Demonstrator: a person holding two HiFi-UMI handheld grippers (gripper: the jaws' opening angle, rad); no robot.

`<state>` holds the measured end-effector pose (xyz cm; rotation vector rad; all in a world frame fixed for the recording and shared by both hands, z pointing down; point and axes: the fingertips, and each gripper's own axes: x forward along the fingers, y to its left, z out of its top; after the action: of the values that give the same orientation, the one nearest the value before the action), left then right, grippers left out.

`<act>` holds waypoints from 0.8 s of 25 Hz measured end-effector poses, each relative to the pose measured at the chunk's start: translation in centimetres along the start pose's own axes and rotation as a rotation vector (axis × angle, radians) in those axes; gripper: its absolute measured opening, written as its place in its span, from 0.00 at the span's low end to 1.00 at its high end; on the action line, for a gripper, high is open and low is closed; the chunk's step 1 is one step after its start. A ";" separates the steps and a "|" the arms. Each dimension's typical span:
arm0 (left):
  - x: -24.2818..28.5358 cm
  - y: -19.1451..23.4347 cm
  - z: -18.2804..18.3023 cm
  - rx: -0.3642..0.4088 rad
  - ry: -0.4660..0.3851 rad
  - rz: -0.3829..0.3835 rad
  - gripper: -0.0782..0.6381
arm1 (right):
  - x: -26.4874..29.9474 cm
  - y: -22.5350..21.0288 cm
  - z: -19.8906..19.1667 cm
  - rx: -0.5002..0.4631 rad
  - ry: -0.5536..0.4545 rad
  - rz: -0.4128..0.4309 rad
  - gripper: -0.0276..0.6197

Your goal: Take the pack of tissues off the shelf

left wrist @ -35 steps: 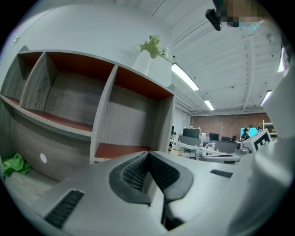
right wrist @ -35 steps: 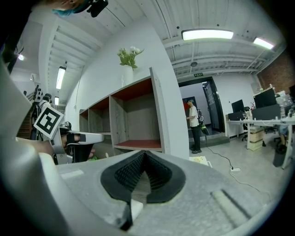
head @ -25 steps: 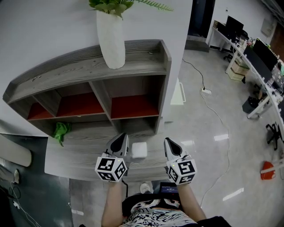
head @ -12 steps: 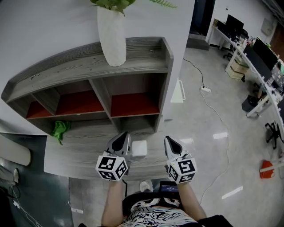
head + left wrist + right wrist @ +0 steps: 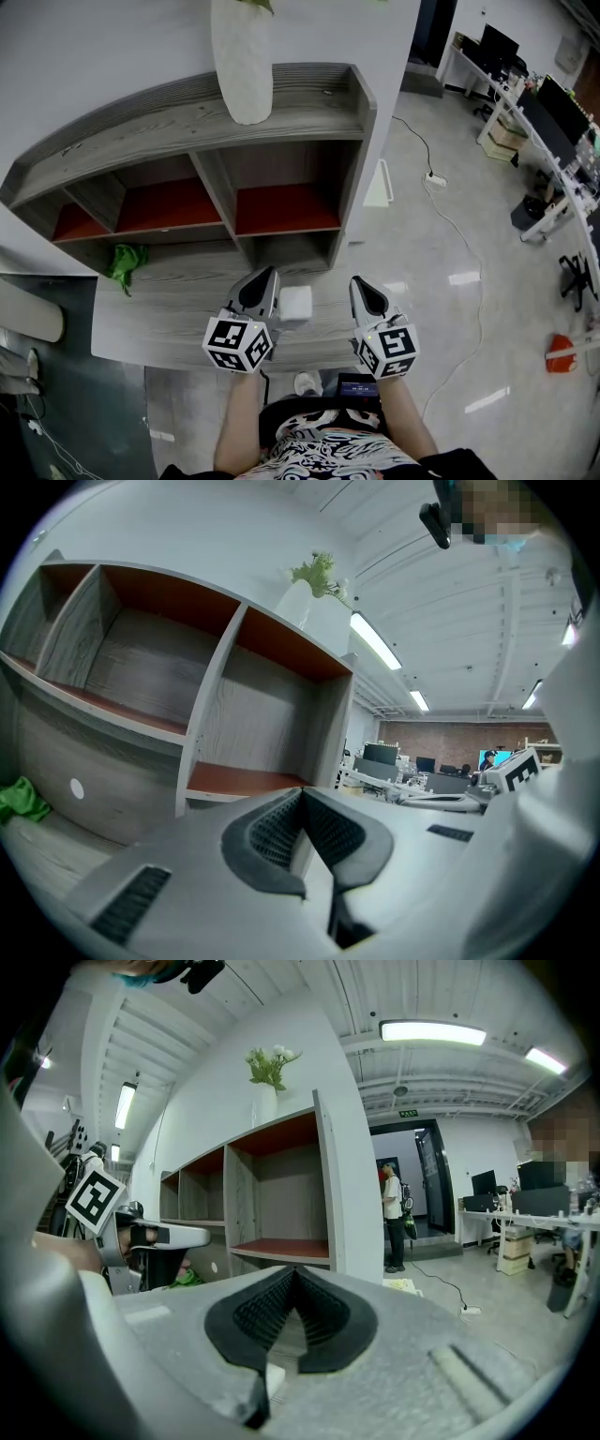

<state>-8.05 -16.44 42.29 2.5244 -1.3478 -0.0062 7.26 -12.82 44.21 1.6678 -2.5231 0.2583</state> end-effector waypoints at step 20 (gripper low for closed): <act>0.4 0.7 -0.9 -0.031 0.009 -0.031 0.12 | 0.6 0.0 -0.6 -0.011 0.027 -0.012 0.05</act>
<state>-8.29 -16.99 43.35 2.5159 -1.2953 -0.0215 7.03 -13.27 44.92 1.6638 -2.4899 0.2630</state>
